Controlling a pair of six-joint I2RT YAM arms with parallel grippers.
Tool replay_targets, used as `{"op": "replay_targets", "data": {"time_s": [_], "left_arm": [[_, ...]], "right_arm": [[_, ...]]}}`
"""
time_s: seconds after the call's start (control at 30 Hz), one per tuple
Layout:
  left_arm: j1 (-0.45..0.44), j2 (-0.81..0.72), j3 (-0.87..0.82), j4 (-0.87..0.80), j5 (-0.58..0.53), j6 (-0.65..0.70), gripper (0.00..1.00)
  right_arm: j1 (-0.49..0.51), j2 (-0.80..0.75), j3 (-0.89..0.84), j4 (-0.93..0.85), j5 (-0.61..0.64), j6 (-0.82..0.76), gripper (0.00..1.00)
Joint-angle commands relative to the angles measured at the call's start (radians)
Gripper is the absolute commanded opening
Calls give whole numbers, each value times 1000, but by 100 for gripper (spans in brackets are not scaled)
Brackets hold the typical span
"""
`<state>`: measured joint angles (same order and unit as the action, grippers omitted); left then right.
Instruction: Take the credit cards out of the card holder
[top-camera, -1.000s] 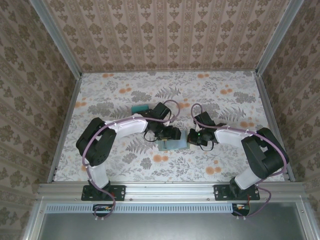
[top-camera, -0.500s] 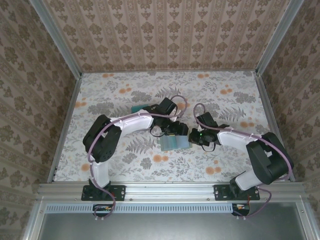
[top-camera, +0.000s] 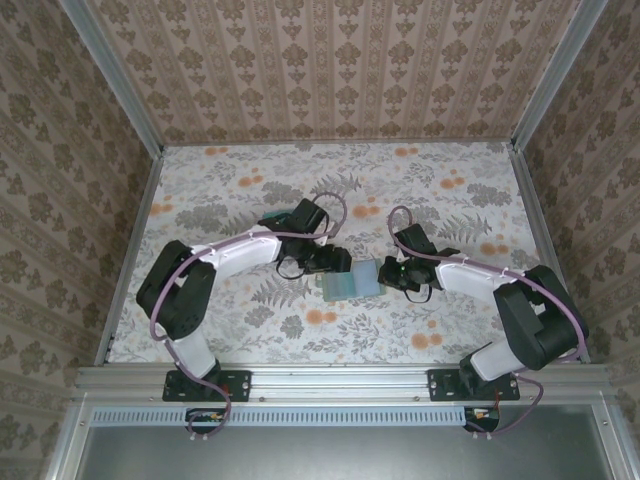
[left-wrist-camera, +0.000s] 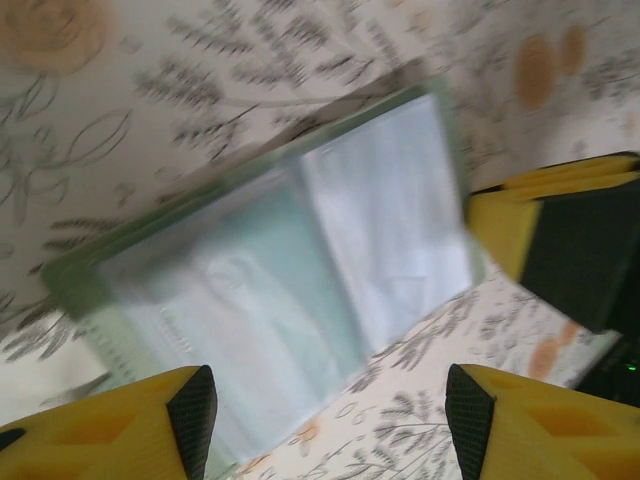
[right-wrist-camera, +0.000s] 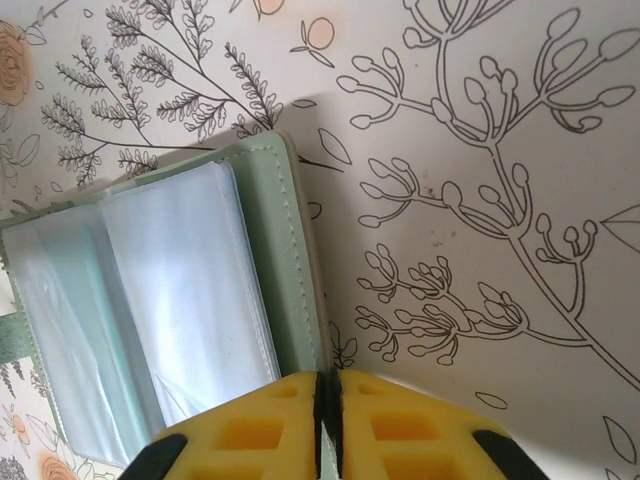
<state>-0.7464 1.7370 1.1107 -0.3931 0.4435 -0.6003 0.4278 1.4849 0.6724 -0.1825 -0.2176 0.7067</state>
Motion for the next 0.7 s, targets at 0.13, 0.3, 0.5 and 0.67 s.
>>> {"op": "replay_targets", "data": {"time_s": [0.13,0.3,0.5,0.67], "left_arm": [[-10,25,-38,-13,-35,-37,65],[-18,37,-23,-17,-32,-33,64],[-31,61,-12,-5,-10,-35,61],[-42,47,-8,-5,-25,-36,61]], "right_arm": [[1,9,-9,1,-26,-4,11],[2,1,-17,3,-26,-1,11],[8,4,-20,11,-31,3,11],[9,8,-20,14,-34,4,11]]}}
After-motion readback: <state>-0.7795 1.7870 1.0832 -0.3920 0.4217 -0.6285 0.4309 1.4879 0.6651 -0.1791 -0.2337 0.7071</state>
